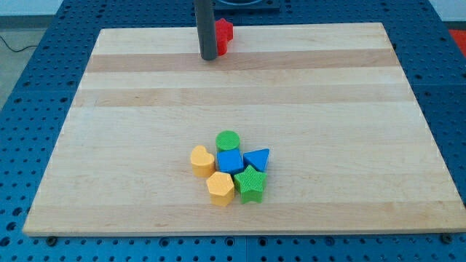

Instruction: Move the arm to the bottom of the board

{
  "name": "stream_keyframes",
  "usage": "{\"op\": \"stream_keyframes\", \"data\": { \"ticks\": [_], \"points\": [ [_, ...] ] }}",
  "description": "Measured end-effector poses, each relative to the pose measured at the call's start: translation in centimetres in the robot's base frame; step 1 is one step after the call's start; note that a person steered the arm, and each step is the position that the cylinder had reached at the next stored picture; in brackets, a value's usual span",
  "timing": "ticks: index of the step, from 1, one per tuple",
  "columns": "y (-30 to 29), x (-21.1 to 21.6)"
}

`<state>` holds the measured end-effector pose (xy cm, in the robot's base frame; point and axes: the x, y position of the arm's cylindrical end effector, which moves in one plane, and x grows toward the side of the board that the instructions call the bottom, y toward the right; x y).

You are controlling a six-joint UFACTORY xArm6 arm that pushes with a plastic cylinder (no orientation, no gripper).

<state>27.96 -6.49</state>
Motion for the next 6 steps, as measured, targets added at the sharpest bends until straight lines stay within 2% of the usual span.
{"op": "stream_keyframes", "data": {
  "ticks": [1,2,3,4,5,6],
  "points": [
    [4.6,1.6],
    [12.7,4.8],
    [13.9,5.1],
    [17.0,8.5],
    [21.5,16.4],
    [23.5,24.1]
  ]
}}
